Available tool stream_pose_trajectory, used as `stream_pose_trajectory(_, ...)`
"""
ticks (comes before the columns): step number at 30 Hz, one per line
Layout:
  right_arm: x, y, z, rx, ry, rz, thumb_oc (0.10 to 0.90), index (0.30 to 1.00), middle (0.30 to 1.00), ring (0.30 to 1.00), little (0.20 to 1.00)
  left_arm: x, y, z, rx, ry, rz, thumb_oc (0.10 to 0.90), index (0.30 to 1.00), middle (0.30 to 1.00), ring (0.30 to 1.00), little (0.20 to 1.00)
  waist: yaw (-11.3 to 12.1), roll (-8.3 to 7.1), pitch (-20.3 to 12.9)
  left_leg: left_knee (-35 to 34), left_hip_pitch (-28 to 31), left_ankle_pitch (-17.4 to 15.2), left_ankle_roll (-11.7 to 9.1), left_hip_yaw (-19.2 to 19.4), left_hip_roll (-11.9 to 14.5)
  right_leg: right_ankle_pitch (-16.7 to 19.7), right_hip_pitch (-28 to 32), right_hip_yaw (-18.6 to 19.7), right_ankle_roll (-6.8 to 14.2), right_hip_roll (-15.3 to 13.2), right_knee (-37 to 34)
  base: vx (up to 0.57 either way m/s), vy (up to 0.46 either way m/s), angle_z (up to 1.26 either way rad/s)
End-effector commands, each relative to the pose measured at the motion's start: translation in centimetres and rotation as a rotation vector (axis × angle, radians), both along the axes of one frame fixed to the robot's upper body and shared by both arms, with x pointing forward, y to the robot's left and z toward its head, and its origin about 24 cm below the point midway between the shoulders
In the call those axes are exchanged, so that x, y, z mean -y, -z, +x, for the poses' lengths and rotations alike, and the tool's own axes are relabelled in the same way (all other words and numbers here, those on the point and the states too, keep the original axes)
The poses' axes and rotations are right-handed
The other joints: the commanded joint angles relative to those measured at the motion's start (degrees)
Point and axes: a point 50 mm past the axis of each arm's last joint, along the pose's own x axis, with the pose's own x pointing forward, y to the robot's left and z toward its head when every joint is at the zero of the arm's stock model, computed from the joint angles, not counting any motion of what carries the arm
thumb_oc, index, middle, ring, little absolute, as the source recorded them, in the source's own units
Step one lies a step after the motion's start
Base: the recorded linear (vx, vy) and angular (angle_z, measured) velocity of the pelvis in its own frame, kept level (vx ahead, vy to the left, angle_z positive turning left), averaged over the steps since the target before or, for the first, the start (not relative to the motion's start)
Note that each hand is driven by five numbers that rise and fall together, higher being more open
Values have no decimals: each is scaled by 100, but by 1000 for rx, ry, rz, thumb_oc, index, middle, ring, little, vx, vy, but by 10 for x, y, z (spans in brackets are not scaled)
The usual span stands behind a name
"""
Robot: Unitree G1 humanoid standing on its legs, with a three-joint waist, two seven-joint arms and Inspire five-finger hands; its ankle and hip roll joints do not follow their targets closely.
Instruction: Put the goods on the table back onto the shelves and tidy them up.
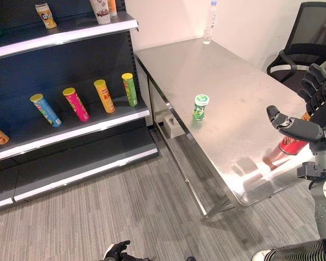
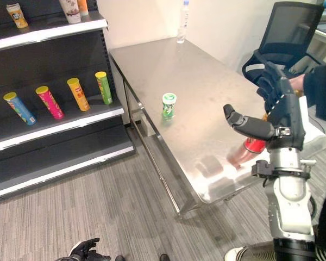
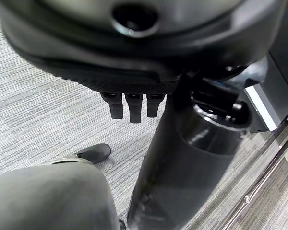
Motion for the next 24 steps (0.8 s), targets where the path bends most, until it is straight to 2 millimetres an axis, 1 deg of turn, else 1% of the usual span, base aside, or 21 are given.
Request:
stream_pose_trajectory(1, -3, -54, -24, 288, -3, -57, 800, 900, 900, 900, 900, -8, -9, 28, 82, 52, 39, 800, 900, 900, 900, 900, 269, -359, -238, 24, 374, -652, -80, 182, -141, -572, 174, -326, 628, -223, 193, 7, -6, 7)
stream_pose_trajectory(11, -4, -58, -30, 317, 4, -71, 800, 900, 900, 900, 900, -9, -10, 29, 88, 61, 43, 800, 900, 900, 900, 900, 270, -351, -253, 24, 379, -659, -76, 161, -130, -602, 181, -357, 617, -228, 207, 3, -2, 4)
stream_pose_trajectory(16, -6, -66, -34, 369, 6, -80, 800, 900, 900, 900, 900, -8, -10, 30, 92, 64, 40, 800, 900, 900, 900, 900, 257, -350, -247, 24, 383, -668, -76, 170, -131, -602, 181, -343, 619, -228, 216, 0, 0, 0)
stream_pose_trajectory(18, -8, -76, -42, 442, 19, -84, 800, 900, 900, 900, 900, -8, -10, 31, 93, 62, 41, 800, 900, 900, 900, 900, 236, -361, -256, 24, 375, -673, -74, 180, -128, -600, 173, -324, 624, -222, 224, 0, 0, 0)
stream_pose_trajectory(19, -8, -76, -42, 442, 20, -84, 800, 900, 900, 900, 900, -8, -10, 31, 93, 62, 41, 800, 900, 900, 900, 900, 238, -362, -255, 24, 375, -673, -74, 181, -128, -600, 172, -323, 624, -222, 224, 20, 36, -1)
stream_pose_trajectory(20, -6, -87, -53, 520, 73, -108, 800, 900, 900, 900, 900, -8, -11, 31, 96, 61, 42, 800, 900, 900, 900, 900, 201, -380, -271, 24, 371, -685, -74, 201, -114, -599, 156, -309, 637, -214, 235, 0, 0, 0)
stream_pose_trajectory(21, -6, -87, -53, 520, 73, -108, 800, 900, 900, 900, 900, -8, -11, 31, 96, 62, 42, 800, 900, 900, 900, 900, 205, -380, -272, 24, 371, -685, -74, 203, -114, -599, 154, -308, 638, -214, 236, 20, 31, 0)
stream_pose_trajectory(24, 0, -96, -67, 588, 168, -152, 800, 900, 900, 900, 900, -9, -11, 31, 97, 58, 46, 800, 900, 900, 900, 900, 157, -412, -279, 24, 356, -690, -76, 243, -106, -597, 125, -278, 659, -204, 242, 0, 0, 0)
